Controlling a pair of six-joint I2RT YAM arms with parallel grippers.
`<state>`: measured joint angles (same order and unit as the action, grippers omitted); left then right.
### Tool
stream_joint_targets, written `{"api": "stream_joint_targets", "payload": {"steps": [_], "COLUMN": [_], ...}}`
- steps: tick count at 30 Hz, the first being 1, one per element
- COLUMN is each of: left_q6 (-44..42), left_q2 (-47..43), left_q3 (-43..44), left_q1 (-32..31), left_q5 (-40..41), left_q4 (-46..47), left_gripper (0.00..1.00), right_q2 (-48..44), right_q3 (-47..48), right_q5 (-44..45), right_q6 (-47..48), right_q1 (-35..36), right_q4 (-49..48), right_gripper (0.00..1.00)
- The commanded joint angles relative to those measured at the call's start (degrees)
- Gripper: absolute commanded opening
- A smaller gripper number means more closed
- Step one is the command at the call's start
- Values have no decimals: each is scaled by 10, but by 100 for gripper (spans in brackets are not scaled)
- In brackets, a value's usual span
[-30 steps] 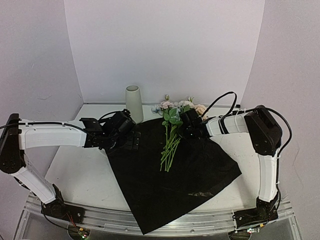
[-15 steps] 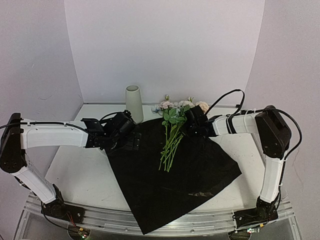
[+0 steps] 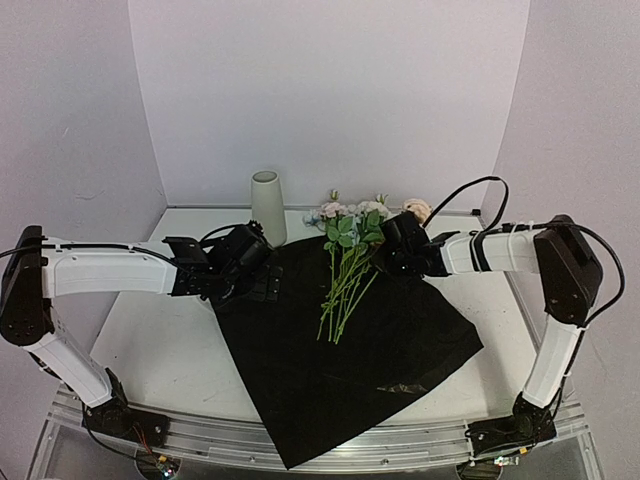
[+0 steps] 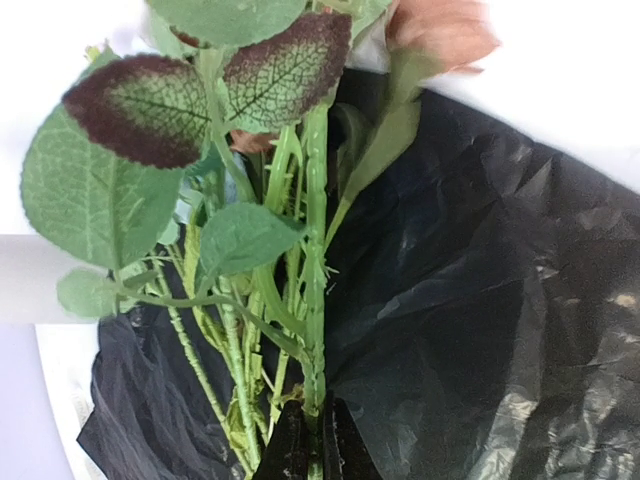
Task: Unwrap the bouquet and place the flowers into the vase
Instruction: Pick up the fake flower from the wrapping paper.
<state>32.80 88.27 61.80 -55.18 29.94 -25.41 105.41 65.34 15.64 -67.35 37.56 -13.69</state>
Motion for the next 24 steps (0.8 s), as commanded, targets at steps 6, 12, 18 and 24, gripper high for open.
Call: {"api": "stream_joint_targets", "payload": {"steps": [6,12,18,24], "left_q6": [-11,-12,-13,-13], "left_q2": [-6,-7,-12,-26], "left_q3": [29,32,30,25], "left_q1": [0,0,0,0], "left_q5": [-3,-5,-9,-15], "left_q4": [15,15,15,18], "left_gripper": [99,99,99,99], "right_q2": [-70,-92,-131,-161], "right_q3": [-1,5,-46,-102], "right_q5": [24,-33,-97,-184], "right_q6": [95,212,295,365], "right_q1": [-2,-2,-2,-2], "right_q4": [16,-19,-107,-195], "right_gripper": [0,0,0,0]}}
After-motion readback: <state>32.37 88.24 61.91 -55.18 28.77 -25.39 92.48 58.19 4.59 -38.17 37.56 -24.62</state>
